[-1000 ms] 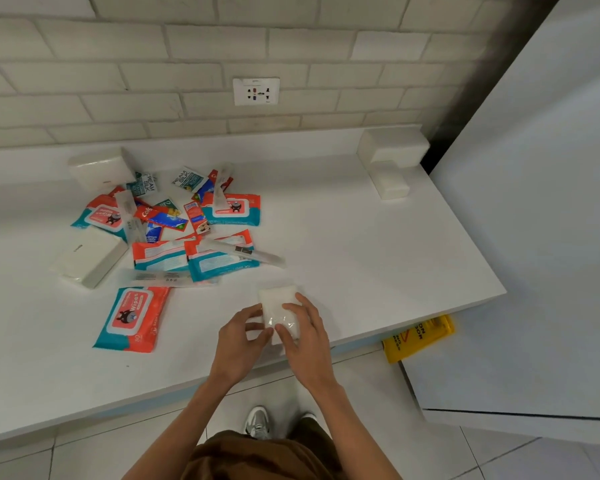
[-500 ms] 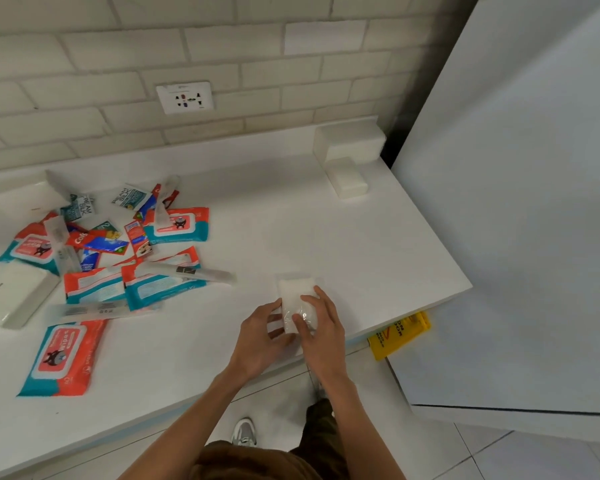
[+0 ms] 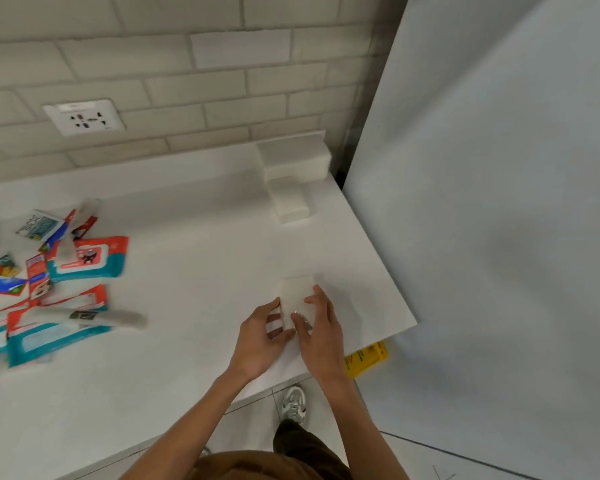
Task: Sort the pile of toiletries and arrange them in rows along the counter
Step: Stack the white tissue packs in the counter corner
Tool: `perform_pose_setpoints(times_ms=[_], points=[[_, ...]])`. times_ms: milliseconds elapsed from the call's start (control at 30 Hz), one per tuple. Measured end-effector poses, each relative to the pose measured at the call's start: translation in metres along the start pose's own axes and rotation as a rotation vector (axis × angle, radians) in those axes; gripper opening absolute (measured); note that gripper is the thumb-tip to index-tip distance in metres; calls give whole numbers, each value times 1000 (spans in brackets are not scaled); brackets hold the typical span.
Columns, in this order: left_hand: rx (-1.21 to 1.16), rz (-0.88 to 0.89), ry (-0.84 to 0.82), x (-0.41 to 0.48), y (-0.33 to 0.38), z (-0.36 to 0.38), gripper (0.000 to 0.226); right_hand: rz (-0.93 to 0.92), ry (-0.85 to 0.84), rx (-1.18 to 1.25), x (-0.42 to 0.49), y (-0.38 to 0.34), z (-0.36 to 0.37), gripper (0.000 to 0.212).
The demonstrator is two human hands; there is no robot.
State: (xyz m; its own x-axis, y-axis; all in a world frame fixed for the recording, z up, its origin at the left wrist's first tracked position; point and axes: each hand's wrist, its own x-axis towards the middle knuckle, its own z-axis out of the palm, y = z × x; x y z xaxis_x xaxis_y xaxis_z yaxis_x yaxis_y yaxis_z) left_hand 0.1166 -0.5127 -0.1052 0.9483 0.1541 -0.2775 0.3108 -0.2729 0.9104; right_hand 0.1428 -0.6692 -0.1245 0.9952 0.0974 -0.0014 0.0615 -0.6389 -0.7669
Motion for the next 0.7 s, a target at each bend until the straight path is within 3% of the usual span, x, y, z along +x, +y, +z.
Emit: perform_pose_setpoints(times_ms=[100, 267, 700], points=[[-9, 5, 14, 19, 11, 21, 72, -45, 65, -106, 20, 14, -13, 35], [36, 42, 31, 43, 24, 50, 61, -257, 222, -389, 47, 37, -24, 21], [156, 163, 66, 97, 40, 48, 48, -259, 99, -467, 88, 52, -49, 45]])
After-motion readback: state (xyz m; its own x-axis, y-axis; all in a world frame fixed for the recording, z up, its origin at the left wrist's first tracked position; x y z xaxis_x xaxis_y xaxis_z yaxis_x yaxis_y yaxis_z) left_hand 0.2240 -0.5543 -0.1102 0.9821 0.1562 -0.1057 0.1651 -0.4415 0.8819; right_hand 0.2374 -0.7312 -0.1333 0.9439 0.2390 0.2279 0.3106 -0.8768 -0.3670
